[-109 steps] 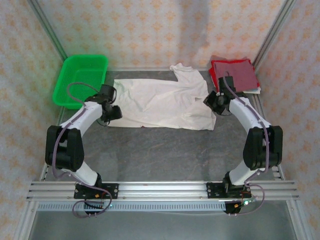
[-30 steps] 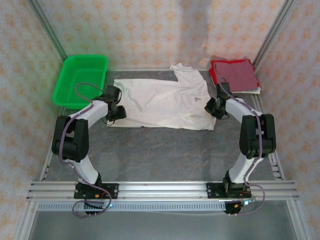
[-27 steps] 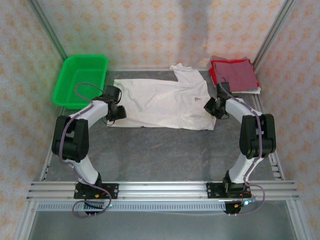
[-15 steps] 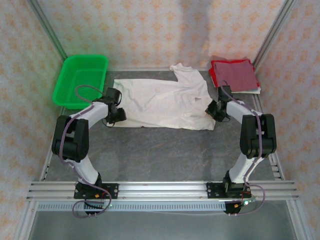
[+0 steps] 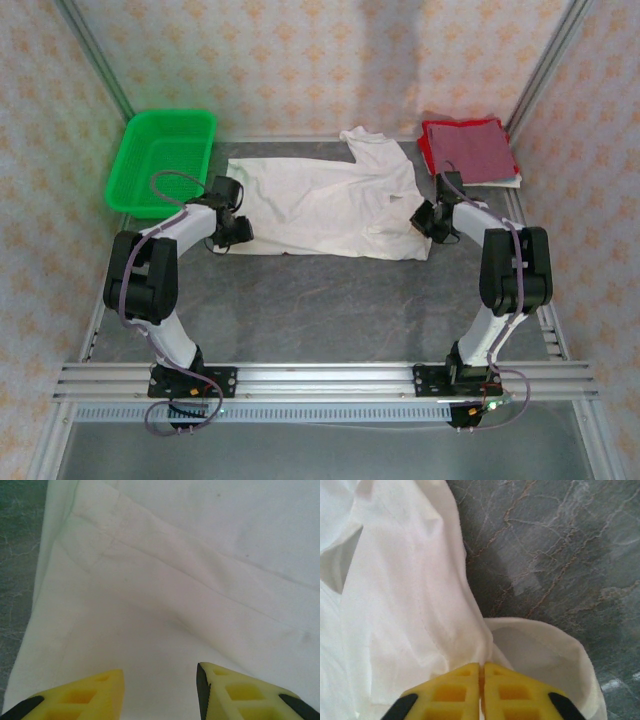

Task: Fold and stack the t-shirts

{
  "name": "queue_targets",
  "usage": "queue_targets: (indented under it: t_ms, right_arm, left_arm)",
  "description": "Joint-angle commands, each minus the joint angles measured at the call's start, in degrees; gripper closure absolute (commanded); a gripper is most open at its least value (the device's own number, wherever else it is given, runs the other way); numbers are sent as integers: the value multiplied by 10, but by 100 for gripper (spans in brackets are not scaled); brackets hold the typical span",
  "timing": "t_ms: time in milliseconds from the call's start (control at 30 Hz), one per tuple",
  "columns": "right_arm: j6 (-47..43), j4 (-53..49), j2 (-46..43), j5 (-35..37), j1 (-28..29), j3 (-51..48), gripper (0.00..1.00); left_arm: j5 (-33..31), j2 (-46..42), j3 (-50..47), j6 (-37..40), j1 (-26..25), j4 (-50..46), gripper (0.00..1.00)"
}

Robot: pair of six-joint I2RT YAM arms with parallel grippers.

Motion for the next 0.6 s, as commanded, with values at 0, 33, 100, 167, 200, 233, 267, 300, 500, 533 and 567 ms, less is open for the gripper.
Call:
queue_targets:
  t_ms: [0,33,100,167,200,233,267,300,500,533,567]
  right_arm:
    - [0,8,-5,-4,-2,7,100]
    - [0,6,-7,-5,-2,10,100]
    - [3,6,-12,-7,-2,15,100]
    - [4,-1,-18,-7,0,23,100]
    - [3,-7,-20,-6,2,29,100]
    - [2,-11,-22,-5,4,34,100]
    - [1,-15,-24,-3,8,41,100]
    - [-1,-20,-24,-3,12,47,100]
    - [-12,-62,-7,27,39,114,100]
    - [-11,-62,0,28,42,126,100]
    - [-10,-63,9,28,46,139,100]
  left_arm:
    - [-5,-3,-7,-5,2,7,57]
    - [-5,-2,-7,-5,2,7,57]
    - [-4,-1,-8,-5,2,7,57]
    - [-4,-1,-10,-6,2,10,57]
    - [-4,-1,-11,-6,2,11,57]
    - [-3,-1,-12,-6,2,12,57]
    - [-4,-1,-12,-6,2,12,57]
    - [-4,-1,-12,-6,2,12,57]
    - [-3,1,-12,-6,2,16,57]
    - [-2,0,-12,-6,2,16,57]
    - [-2,0,-12,-5,2,16,57]
